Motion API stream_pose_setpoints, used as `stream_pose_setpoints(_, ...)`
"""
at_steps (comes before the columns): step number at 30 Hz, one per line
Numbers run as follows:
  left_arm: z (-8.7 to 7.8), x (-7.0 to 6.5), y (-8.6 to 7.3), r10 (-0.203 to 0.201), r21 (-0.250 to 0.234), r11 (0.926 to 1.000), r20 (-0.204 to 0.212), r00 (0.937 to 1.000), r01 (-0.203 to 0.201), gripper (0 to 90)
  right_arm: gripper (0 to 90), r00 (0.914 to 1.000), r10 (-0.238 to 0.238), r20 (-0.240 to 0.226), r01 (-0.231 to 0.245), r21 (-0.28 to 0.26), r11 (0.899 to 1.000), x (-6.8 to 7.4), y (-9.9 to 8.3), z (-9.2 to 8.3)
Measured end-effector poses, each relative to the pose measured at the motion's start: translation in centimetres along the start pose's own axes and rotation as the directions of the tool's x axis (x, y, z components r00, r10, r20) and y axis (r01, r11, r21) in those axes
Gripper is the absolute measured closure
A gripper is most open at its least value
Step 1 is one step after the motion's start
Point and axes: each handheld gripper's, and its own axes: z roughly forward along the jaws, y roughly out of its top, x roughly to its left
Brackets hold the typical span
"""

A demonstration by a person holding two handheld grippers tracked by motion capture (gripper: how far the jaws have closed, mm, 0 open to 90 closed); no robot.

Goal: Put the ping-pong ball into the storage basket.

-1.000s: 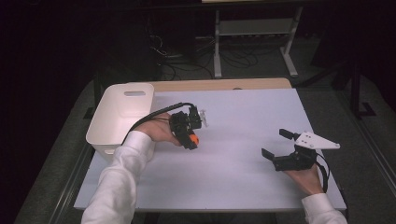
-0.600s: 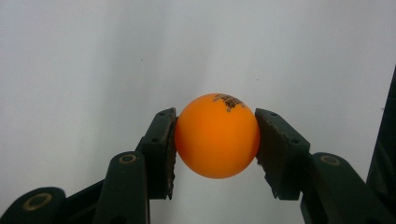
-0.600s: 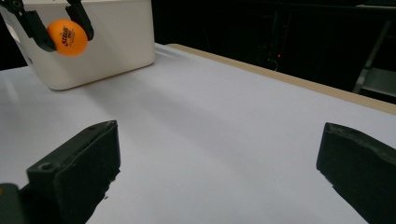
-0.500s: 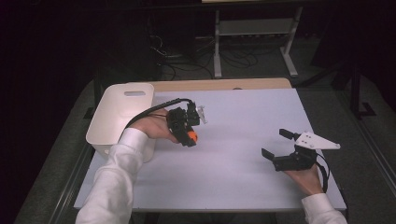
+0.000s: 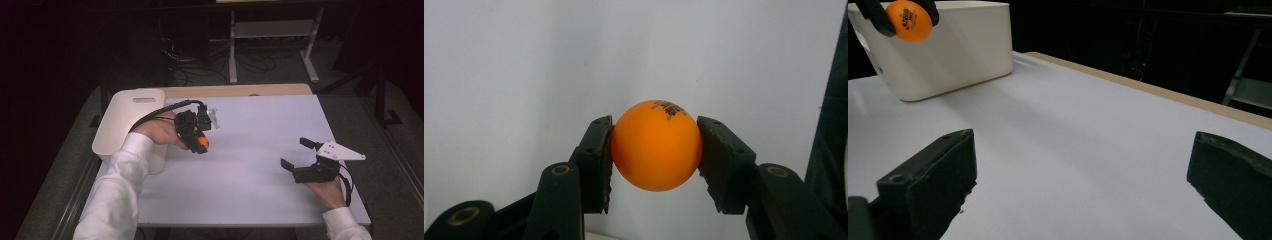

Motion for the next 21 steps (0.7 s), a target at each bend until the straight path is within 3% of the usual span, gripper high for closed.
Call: stream_pose_setpoints(21,-2.3,0.0,-0.6,0.011,0.005,0.9999,-0.010,0.9999,-0.011,50.9,0.0,1.0000,0.003,0.001,-0.003,0.000,1.000,0.0,0.0,0.0)
